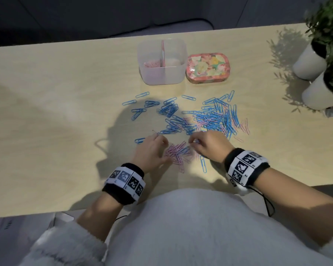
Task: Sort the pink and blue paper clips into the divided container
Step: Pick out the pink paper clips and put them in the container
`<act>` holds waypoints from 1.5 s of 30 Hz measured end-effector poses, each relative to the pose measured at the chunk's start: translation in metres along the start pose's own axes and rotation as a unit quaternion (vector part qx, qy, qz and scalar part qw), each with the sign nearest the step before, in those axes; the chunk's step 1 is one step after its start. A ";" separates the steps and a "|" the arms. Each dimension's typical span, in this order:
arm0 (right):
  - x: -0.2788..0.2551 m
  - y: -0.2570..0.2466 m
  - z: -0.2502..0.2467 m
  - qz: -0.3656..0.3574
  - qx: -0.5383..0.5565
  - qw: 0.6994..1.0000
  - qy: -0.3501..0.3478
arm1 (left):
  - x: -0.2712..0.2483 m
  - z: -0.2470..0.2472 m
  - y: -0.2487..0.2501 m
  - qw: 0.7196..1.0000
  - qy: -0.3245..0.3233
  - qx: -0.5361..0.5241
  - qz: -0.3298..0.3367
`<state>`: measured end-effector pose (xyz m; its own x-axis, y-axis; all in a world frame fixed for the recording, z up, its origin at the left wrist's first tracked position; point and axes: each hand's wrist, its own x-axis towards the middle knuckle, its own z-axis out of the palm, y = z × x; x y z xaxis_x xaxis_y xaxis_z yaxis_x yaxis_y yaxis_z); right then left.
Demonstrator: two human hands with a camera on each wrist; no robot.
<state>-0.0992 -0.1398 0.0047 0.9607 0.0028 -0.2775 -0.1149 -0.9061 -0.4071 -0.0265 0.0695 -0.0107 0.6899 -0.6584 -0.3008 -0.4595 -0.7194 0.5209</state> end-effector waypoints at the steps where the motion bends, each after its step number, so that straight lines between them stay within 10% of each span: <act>1: 0.001 -0.009 0.004 -0.018 0.012 1.000 -0.015 | 0.001 0.000 0.000 1.000 -0.004 0.001 0.004; 36: 0.024 -0.034 0.019 -0.045 0.018 0.996 -0.076 | 0.005 0.000 0.009 0.993 0.035 0.081 0.077; 45: 0.055 -0.019 -0.035 0.025 0.265 0.964 -0.002 | 0.011 -0.012 0.009 0.999 0.018 0.006 0.051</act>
<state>-0.0358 -0.1369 0.0279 0.9498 -0.0315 -0.3114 -0.2743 -0.5626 -0.7799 -0.0161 0.0583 0.0000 0.6587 -0.7200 -0.2183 -0.5341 -0.6519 0.5383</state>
